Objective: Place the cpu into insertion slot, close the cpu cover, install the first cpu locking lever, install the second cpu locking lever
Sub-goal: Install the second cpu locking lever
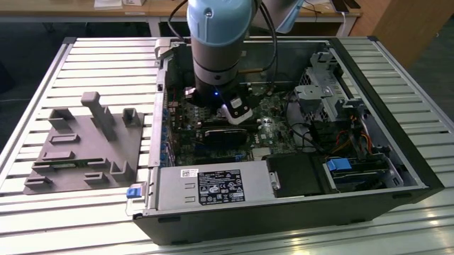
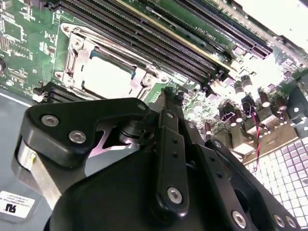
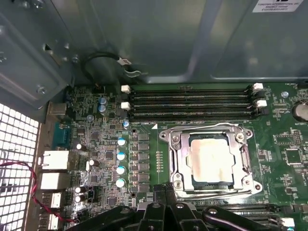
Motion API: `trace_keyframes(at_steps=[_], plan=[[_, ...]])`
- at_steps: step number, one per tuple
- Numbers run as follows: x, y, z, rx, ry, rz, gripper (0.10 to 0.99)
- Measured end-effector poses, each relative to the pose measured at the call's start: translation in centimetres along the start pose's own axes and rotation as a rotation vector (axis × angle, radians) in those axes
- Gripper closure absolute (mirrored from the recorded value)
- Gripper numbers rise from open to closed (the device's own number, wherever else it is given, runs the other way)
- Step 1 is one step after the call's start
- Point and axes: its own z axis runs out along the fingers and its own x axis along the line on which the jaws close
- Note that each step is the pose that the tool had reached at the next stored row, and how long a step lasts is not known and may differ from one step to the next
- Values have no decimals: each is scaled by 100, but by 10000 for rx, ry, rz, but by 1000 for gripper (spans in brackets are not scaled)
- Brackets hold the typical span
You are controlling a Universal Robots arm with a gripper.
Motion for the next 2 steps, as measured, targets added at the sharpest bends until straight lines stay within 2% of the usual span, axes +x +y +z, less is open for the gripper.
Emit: trace_keyframes(at_steps=[2], plan=[[0, 0, -1, 1, 0, 0, 980]])
